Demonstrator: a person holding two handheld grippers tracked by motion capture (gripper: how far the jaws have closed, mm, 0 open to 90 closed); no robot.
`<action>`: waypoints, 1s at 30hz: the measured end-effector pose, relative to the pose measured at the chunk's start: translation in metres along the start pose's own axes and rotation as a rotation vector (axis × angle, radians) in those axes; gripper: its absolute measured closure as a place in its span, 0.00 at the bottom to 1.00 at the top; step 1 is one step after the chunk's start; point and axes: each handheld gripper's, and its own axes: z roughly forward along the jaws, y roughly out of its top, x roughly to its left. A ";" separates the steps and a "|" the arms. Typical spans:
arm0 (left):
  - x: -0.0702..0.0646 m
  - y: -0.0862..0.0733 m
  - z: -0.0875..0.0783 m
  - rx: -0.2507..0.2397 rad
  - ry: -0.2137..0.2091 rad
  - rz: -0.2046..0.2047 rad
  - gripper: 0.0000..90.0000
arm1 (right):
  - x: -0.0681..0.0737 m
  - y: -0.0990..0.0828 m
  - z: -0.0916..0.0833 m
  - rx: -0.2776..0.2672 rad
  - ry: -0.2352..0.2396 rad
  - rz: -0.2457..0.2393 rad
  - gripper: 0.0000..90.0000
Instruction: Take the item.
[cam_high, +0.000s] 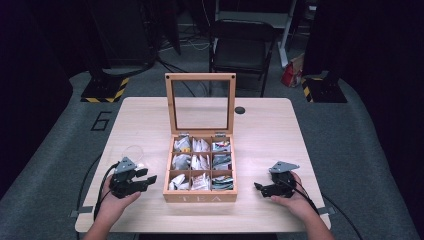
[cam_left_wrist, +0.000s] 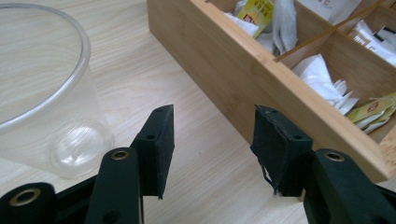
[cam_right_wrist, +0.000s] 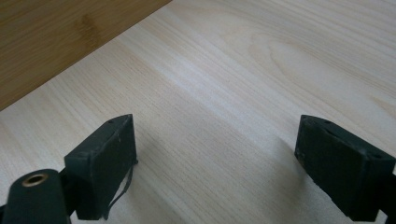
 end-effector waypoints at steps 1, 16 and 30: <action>-0.001 0.000 0.001 0.001 -0.004 -0.008 0.54 | 0.000 0.000 0.000 0.000 0.000 0.000 0.13; -0.005 0.019 0.003 0.014 0.004 0.045 0.54 | 0.000 0.000 0.000 0.000 0.002 0.002 0.13; -0.014 0.049 0.006 -0.004 -0.013 0.091 0.59 | 0.000 0.000 0.000 0.001 0.002 0.002 0.13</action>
